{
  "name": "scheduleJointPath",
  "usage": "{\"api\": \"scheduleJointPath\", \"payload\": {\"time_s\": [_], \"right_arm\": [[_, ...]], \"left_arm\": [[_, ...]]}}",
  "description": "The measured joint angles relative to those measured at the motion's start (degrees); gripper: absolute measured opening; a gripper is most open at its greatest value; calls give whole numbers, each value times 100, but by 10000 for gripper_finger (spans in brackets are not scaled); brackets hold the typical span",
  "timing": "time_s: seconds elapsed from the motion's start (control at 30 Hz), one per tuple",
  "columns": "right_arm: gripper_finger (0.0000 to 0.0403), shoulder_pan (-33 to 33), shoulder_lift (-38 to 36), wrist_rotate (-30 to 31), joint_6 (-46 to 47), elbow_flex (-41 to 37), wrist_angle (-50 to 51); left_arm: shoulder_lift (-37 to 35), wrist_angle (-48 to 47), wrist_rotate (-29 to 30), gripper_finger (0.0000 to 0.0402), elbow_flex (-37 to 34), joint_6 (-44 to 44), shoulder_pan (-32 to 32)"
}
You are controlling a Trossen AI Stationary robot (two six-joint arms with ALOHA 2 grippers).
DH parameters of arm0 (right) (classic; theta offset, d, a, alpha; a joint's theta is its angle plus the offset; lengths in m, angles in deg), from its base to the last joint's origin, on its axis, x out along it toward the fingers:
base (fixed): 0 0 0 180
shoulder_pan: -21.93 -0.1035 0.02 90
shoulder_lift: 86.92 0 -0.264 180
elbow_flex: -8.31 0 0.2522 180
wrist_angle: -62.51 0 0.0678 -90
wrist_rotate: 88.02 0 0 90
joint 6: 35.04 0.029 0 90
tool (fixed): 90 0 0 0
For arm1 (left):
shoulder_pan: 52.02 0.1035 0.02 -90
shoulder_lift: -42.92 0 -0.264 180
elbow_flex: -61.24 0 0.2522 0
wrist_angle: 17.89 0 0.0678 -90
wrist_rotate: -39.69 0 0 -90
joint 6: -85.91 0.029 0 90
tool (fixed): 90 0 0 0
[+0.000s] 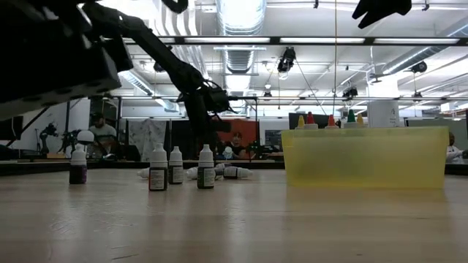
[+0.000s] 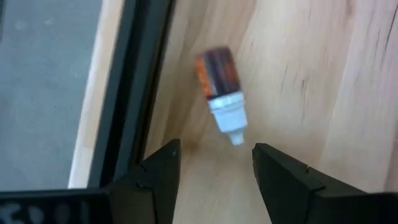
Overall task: Pick & Place food coloring
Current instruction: Put the small orange food coloring bottle into the yellow bin
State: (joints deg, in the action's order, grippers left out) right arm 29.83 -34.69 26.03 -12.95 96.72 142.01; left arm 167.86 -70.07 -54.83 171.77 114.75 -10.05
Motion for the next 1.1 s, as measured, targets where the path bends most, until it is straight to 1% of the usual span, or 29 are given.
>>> {"api": "scheduleJointPath", "payload": {"time_s": [0.17, 0.23, 0.43, 0.67, 0.8, 0.9, 1.1], "right_arm": [[221, 4, 0, 0, 32, 0, 0], [221, 4, 0, 0, 38, 0, 0], [221, 2, 0, 0, 38, 0, 0], [221, 2, 0, 0, 38, 0, 0], [221, 2, 0, 0, 39, 0, 0], [221, 2, 0, 0, 38, 0, 0], [221, 2, 0, 0, 38, 0, 0]], "left_arm": [[0, -140, -149, 172, 155, -406, -52], [0, -150, -238, 172, 189, -416, -122], [0, -153, -219, 172, 192, -432, -347], [0, 117, 344, 172, 184, -696, -491], [0, 120, 457, 172, 184, -1078, -474], [0, 120, 653, 172, 184, -1472, -485], [0, 75, 660, 172, 251, -2242, -499]]}}
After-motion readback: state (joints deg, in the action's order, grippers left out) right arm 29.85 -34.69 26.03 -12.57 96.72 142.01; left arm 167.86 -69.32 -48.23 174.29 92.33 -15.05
